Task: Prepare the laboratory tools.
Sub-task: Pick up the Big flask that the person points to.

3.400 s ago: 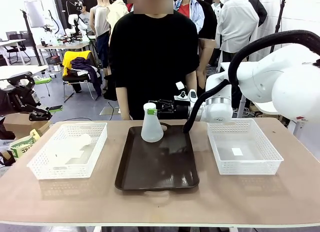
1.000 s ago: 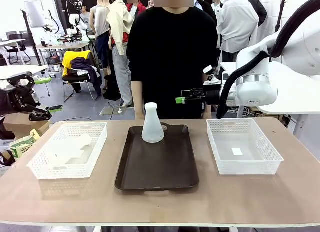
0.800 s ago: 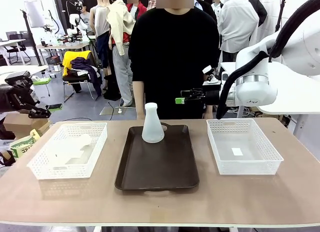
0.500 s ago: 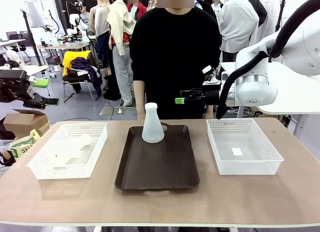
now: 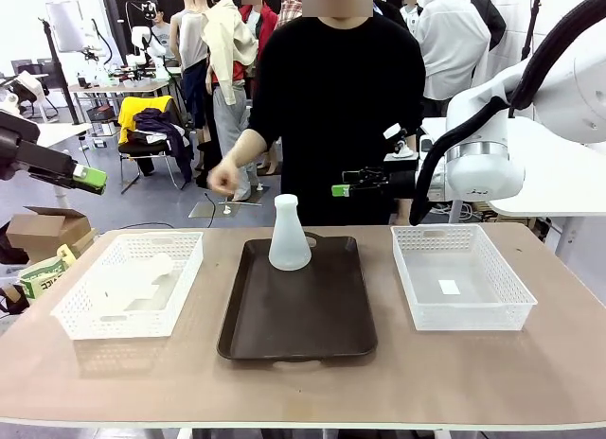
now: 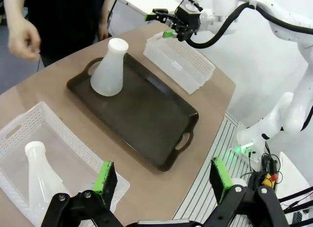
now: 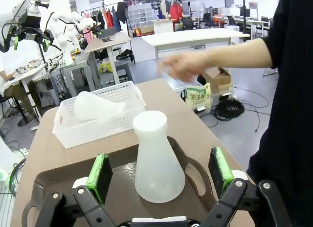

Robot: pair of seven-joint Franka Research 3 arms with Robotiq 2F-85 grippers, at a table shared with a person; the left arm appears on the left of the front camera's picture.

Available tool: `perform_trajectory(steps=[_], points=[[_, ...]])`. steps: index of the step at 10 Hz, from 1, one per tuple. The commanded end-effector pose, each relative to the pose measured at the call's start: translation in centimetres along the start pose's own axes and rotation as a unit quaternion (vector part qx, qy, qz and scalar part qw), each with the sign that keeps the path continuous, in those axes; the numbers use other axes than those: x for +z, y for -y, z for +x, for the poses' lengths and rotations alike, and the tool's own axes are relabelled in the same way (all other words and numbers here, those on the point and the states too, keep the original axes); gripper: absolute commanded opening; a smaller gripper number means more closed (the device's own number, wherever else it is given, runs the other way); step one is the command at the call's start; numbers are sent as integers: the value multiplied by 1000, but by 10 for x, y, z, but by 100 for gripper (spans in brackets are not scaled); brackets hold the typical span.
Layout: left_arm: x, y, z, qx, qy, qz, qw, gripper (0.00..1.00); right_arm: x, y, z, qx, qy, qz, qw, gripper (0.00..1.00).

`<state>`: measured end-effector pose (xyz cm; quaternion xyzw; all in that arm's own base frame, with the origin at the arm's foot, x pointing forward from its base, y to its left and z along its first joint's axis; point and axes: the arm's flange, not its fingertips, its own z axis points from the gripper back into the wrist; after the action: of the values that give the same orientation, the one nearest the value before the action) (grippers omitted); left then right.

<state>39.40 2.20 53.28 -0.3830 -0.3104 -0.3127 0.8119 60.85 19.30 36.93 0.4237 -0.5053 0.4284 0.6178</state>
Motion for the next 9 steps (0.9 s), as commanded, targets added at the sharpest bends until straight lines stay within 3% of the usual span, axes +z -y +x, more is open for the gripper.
perform_trajectory(steps=[1, 9], points=[[2, -5, 2, 5, -2, -8, 1000, 100, -2, 2, 1, -5, -6, 2, 1000, 100], [2, -5, 2, 5, -2, -8, 1000, 100, -2, 2, 1, -5, -6, 2, 1000, 100]])
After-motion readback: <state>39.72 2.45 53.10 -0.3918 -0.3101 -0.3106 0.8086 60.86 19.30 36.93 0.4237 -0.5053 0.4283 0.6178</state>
